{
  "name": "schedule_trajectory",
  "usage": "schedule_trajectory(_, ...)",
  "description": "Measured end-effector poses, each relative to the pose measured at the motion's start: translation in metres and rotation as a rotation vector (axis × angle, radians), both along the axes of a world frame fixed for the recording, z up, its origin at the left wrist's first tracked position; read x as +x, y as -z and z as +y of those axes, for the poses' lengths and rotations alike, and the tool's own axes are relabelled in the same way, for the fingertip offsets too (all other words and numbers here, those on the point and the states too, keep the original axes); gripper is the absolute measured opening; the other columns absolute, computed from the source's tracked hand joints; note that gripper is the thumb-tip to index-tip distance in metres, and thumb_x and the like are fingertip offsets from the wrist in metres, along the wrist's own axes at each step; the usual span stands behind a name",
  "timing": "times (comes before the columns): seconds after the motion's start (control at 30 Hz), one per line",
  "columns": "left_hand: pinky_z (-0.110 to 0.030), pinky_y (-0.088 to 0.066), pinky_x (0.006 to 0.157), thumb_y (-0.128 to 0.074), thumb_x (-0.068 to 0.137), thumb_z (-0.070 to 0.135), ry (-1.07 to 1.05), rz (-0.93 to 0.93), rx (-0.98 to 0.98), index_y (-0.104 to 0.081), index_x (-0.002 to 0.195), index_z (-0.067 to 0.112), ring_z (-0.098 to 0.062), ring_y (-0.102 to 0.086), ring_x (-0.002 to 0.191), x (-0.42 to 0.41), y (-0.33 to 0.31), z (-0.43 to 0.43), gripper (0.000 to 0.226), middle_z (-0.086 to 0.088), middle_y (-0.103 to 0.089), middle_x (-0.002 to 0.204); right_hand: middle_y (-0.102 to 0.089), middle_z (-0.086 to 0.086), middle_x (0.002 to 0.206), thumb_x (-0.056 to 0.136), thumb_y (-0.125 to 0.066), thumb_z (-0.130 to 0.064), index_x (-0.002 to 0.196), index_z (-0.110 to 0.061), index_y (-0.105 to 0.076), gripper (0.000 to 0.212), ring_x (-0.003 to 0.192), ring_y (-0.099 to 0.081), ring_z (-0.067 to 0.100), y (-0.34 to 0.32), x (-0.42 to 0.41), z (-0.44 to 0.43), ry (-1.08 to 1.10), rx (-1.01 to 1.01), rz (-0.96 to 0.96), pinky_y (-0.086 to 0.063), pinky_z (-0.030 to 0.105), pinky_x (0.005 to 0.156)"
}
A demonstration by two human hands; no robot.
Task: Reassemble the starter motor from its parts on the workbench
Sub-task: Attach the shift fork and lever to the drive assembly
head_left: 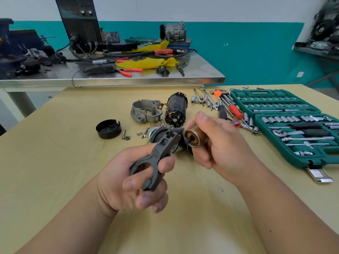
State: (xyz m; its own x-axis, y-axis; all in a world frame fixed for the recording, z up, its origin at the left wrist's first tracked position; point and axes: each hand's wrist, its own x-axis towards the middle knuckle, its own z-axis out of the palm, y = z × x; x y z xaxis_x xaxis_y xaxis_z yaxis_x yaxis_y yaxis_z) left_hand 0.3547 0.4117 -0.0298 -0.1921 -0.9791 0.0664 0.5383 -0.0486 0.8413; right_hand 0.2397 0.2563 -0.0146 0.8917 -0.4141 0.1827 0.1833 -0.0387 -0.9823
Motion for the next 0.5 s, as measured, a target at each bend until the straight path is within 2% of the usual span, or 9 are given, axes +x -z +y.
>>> schedule_trajectory(0.17,-0.027,-0.052,0.074,-0.025,0.103,0.022,0.045,-0.003,0.01,-0.06,0.1,0.01,-0.009,-0.071,0.071,0.002,-0.001,-0.002,0.038,0.001,-0.033,0.04,-0.042,0.002,0.04,0.089,-0.045,-0.047,0.071,-0.025,-0.066,0.036,0.033,-0.033,0.017,0.001,0.0,0.0,-0.008,-0.006,-0.002,-0.032,0.021,0.04)
schedule_trajectory(0.27,-0.031,-0.053,0.073,-0.044,0.1,0.042,0.047,0.02,0.017,-0.066,0.09,0.012,-0.014,-0.066,0.061,0.003,0.002,-0.009,0.038,0.006,-0.044,0.041,-0.042,0.002,0.041,0.088,-0.046,-0.046,0.072,-0.025,-0.067,0.034,0.033,-0.033,0.016,0.001,0.0,0.001,-0.009,-0.006,-0.009,-0.031,0.02,0.039)
schedule_trajectory(0.37,-0.032,-0.055,0.066,-0.065,0.083,0.053,-0.288,-0.16,0.069,-0.073,0.076,0.017,-0.019,-0.06,0.058,-0.002,0.003,-0.013,0.038,0.008,-0.046,0.039,-0.043,0.003,0.041,0.088,-0.046,-0.046,0.074,-0.024,-0.067,0.034,0.033,-0.033,0.016,0.002,0.0,0.0,-0.007,-0.014,-0.018,-0.031,0.019,0.038)
schedule_trajectory(0.43,-0.03,-0.054,0.063,-0.061,0.082,0.052,-0.536,-0.273,0.074,-0.074,0.071,0.02,-0.019,-0.059,0.059,-0.006,0.005,-0.018,0.036,0.004,-0.042,0.043,-0.043,0.003,0.042,0.088,-0.047,-0.047,0.074,-0.024,-0.067,0.033,0.033,-0.033,0.016,0.003,0.0,-0.001,-0.001,-0.03,-0.016,-0.031,0.02,0.038)
schedule_trajectory(0.5,-0.025,-0.052,0.063,-0.058,0.083,0.051,-0.788,-0.482,-0.013,-0.073,0.069,0.024,-0.015,-0.058,0.06,-0.009,0.008,-0.021,0.034,0.0,-0.046,0.051,-0.044,0.003,0.042,0.084,-0.052,-0.05,0.073,-0.026,-0.066,0.031,0.033,-0.034,0.016,0.004,0.001,-0.002,0.007,-0.042,-0.014,-0.032,0.019,0.039)
